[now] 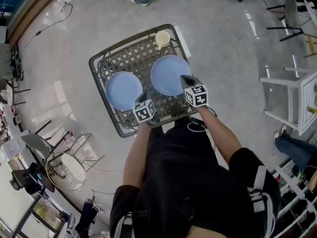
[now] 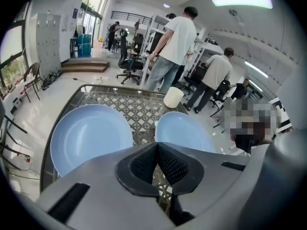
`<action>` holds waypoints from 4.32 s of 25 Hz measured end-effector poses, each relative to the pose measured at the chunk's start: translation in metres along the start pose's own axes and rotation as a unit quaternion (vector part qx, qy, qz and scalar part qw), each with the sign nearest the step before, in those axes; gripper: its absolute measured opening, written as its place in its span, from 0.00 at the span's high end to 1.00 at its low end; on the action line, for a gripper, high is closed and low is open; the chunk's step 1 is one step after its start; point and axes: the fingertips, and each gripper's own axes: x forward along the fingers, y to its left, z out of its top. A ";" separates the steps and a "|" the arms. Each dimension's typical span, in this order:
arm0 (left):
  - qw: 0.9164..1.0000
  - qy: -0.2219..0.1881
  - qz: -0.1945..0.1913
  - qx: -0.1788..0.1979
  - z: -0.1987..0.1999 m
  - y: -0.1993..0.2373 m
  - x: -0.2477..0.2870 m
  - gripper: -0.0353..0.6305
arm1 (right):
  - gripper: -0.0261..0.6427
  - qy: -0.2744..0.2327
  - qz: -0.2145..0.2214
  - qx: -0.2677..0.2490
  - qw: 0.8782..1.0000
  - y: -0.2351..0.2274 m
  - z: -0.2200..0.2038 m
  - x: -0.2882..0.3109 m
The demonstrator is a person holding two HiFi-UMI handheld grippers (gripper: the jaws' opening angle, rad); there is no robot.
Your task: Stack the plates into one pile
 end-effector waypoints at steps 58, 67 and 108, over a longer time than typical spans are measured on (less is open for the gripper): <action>0.997 0.035 0.035 -0.057 -0.035 0.281 -0.034 0.73 | 0.84 0.149 -0.060 0.018 0.987 0.200 -0.076 0.147; 0.996 0.052 0.032 -0.061 -0.044 0.287 -0.020 0.73 | 0.84 0.175 -0.079 0.039 0.981 0.189 -0.091 0.163; 0.998 -0.003 0.027 -0.064 0.000 0.212 -0.066 0.84 | 0.90 0.150 -0.047 0.075 0.985 0.169 -0.047 0.108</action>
